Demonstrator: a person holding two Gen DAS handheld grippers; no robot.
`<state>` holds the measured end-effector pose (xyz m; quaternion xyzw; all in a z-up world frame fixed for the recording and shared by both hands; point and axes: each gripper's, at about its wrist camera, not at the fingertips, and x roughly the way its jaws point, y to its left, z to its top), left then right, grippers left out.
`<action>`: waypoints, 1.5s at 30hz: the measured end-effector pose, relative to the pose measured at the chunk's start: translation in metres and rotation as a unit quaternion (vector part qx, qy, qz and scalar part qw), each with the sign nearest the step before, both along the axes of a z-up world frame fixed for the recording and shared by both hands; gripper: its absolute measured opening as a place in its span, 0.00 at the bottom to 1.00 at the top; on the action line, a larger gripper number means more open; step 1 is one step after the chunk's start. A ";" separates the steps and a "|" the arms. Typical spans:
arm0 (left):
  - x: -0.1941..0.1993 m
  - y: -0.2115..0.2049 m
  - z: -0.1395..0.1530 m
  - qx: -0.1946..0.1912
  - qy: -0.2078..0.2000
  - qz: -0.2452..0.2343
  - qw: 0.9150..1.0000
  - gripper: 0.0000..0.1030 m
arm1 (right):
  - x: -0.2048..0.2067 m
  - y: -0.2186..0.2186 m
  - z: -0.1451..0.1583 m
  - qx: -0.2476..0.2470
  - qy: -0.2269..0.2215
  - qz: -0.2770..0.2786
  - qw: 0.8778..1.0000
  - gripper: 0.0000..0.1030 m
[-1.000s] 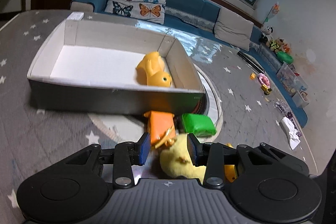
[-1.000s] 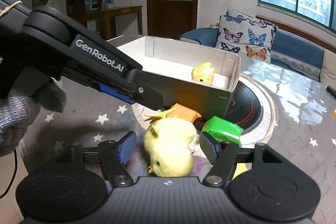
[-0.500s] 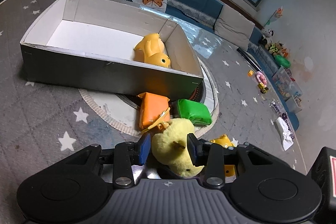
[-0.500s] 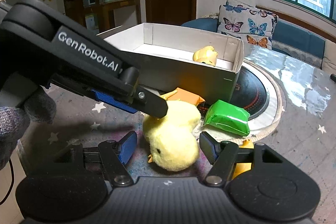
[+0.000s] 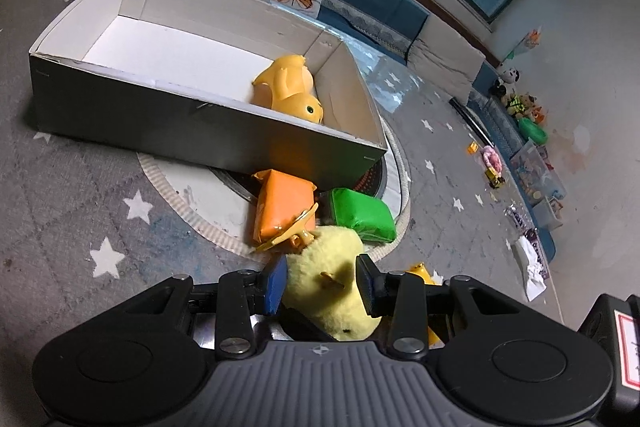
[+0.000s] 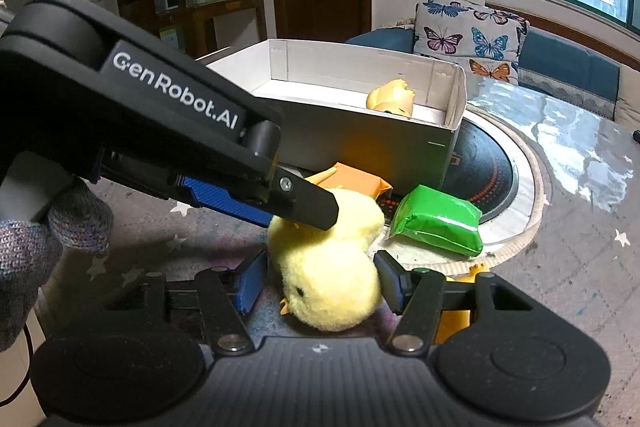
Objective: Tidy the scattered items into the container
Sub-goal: 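Move both grippers to the fluffy yellow chick and close them on it, then lift the chick with both grippers and carry it into the box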
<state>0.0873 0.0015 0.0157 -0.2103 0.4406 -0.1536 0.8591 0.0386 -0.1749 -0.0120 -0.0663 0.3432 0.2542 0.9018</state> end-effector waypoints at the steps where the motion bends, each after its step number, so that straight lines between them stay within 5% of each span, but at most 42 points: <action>1: 0.000 0.000 0.000 0.001 0.000 0.001 1.000 0.39 | 0.000 0.000 0.000 0.000 0.000 0.000 1.000 0.57; 16: -0.004 -0.002 0.000 0.011 -0.007 0.002 1.000 0.34 | -0.006 0.001 0.003 -0.001 -0.003 -0.001 1.000 0.49; 31: -0.016 0.001 0.041 0.014 -0.068 0.003 0.998 0.32 | -0.015 0.000 0.039 0.020 -0.048 0.001 0.999 0.47; 45: 0.029 0.018 0.083 0.021 -0.131 0.028 0.991 0.28 | 0.043 0.025 0.072 0.034 -0.091 0.004 0.995 0.45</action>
